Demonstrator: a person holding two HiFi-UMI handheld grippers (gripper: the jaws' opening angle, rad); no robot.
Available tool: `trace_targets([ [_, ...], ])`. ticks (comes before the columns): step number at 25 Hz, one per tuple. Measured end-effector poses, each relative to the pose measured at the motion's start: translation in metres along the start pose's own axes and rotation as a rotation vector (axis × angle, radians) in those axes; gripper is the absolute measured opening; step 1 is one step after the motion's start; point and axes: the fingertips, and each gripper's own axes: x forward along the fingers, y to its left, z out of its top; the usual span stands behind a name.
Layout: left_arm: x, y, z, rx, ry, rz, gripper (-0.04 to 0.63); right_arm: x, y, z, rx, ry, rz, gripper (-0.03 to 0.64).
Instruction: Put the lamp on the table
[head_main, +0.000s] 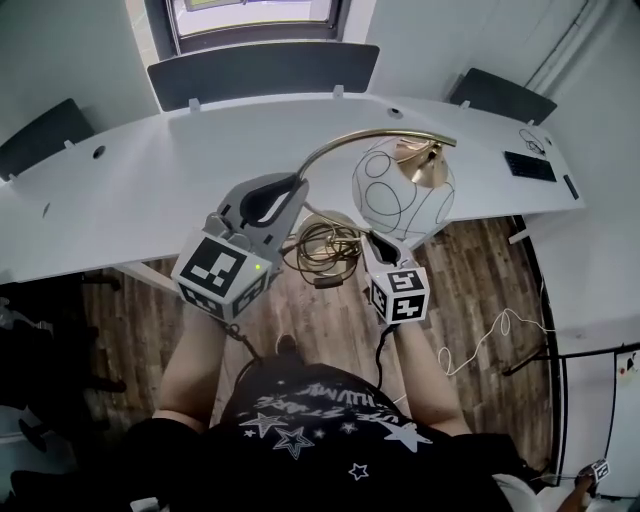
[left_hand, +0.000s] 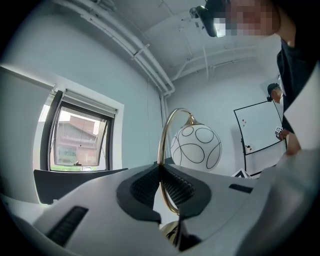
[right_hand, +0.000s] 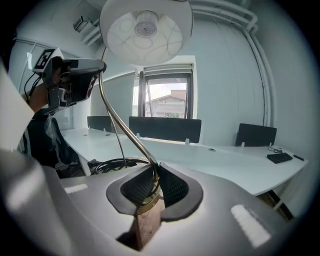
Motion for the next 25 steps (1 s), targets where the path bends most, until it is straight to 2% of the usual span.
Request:
trace_targets([
  [9, 0.060, 0.071, -0.015, -0.044, 0.006, -0.076, 0.029, 0.073, -0.035, 0.023, -0.003, 0.041, -0.061, 0.041],
  [15, 0.068, 0.077, -0.025, -0.053, -0.007, -0.096, 0.030, 0.078, -0.043, 0.021, -0.006, 0.038, -0.094, 0.041],
  [19, 0.077, 0.076, -0.025, -0.057, -0.015, -0.091, 0.029, 0.083, -0.054, 0.023, -0.005, 0.028, -0.093, 0.041],
  [25, 0.133, 0.089, -0.031, -0.050, 0.008, -0.032, 0.031, 0.121, -0.100, 0.028, -0.010, 0.023, -0.029, 0.041],
])
